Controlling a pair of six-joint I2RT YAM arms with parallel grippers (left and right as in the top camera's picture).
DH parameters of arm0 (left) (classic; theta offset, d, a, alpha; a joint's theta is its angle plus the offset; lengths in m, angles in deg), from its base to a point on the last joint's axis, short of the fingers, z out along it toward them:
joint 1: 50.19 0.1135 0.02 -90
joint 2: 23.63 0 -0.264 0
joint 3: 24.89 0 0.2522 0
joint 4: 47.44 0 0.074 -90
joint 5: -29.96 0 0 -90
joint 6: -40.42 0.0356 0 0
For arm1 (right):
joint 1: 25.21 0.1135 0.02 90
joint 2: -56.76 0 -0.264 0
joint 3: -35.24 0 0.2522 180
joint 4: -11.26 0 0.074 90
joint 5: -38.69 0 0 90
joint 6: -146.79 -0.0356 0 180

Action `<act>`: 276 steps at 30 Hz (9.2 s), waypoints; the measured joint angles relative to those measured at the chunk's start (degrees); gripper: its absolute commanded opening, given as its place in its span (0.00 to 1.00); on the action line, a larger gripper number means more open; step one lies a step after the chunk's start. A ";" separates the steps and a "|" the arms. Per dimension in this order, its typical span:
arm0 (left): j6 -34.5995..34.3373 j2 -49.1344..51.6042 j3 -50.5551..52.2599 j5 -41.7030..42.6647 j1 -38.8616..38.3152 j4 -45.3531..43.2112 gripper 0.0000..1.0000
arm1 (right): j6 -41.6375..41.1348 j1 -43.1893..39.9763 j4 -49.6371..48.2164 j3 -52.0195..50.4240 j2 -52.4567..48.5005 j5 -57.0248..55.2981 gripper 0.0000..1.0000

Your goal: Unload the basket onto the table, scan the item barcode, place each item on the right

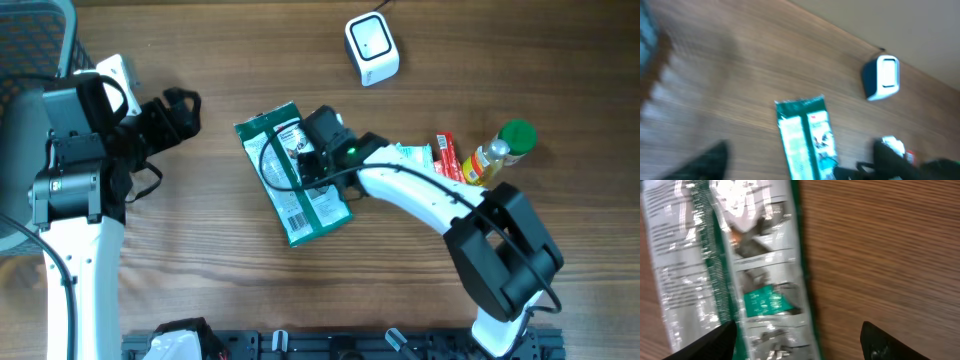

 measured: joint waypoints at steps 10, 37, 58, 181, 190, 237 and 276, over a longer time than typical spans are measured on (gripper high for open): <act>-9.07 12.15 1.75 2.69 -6.60 8.44 0.04 | 8.04 -10.60 3.93 -0.02 0.00 13.55 0.83; -20.28 40.65 2.62 -8.57 -22.27 1.46 0.04 | 15.67 -11.85 6.19 0.00 -4.59 30.67 0.78; -20.33 39.82 5.55 -7.91 -22.25 -7.96 0.06 | 8.59 -12.04 -18.60 -10.51 -5.05 43.23 0.39; -12.46 27.91 6.58 -20.33 -7.61 -8.02 1.00 | 78.93 -16.17 -14.10 32.15 -17.57 -7.54 0.04; -12.46 27.91 6.58 -20.33 -7.61 -8.02 1.00 | 72.32 -16.13 -9.11 32.15 -17.59 -3.26 0.04; -12.46 27.91 6.58 -20.33 -7.61 -8.04 1.00 | 29.97 -16.13 28.26 23.54 -3.72 22.82 1.00; -12.46 27.91 6.58 -20.33 -7.61 -8.04 1.00 | 29.92 -16.13 10.64 23.45 -3.76 22.82 1.00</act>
